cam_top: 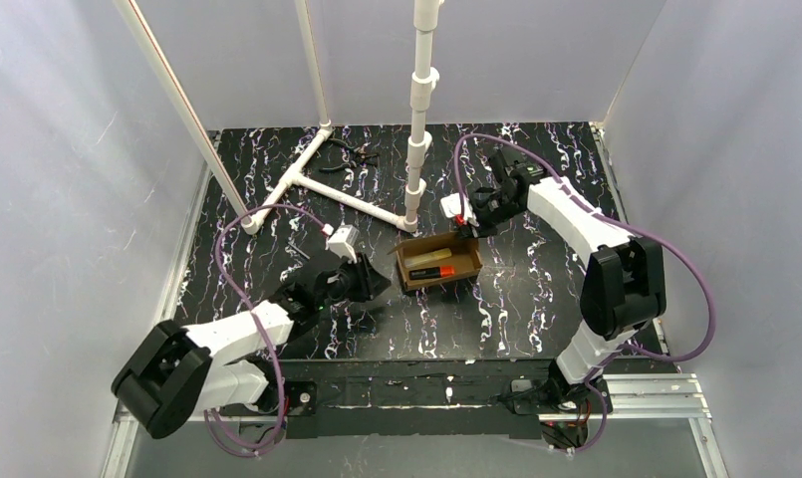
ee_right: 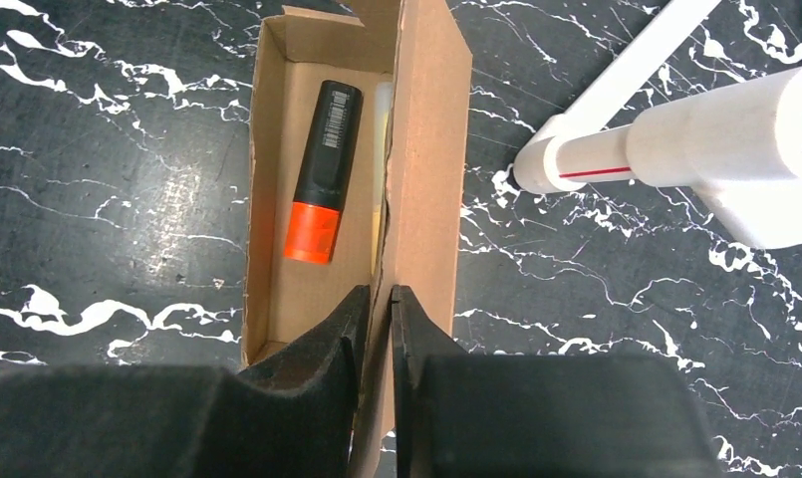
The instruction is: Fold the paper box
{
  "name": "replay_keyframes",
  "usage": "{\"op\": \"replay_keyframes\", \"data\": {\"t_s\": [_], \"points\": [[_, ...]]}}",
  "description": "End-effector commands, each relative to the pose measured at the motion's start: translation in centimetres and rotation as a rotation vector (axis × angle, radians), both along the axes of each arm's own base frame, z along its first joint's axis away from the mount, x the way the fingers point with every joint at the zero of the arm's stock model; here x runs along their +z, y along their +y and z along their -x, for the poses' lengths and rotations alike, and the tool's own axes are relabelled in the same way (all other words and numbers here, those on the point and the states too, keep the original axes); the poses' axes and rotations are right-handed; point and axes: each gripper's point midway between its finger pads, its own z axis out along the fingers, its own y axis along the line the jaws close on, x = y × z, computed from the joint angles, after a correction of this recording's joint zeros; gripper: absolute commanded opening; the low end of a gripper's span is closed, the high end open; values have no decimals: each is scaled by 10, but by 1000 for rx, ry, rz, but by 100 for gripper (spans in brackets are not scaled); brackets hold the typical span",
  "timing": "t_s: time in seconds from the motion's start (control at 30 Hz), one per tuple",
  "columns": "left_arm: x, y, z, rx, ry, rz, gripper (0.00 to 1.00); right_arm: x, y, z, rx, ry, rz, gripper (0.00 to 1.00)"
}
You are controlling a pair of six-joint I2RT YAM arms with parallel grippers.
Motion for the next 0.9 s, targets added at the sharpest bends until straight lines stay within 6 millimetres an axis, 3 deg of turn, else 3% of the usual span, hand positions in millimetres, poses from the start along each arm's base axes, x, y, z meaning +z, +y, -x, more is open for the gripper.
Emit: {"op": "replay_keyframes", "data": {"t_s": [0.0,0.13,0.27,0.4,0.5,0.73,0.87], "points": [[3,20,10,59,42,15,24,10,-1,20,37,-17,-11,22],[16,44,3,172,35,-8,30,0,-1,37,58,-8,15,25],[42,49,-1,180,-23,4,43,-18,-4,56,72,0,52,39],[62,39,-6,127,-49,15,45,-22,-7,69,63,9,58,62],[67,29,-10,77,-46,-3,45,-20,-9,78,55,22,59,71],[76,-6,-27,-93,-42,-35,45,-27,-14,102,54,99,80,74],[62,-27,-35,-165,29,-42,42,-42,-15,102,9,135,113,72]]}}
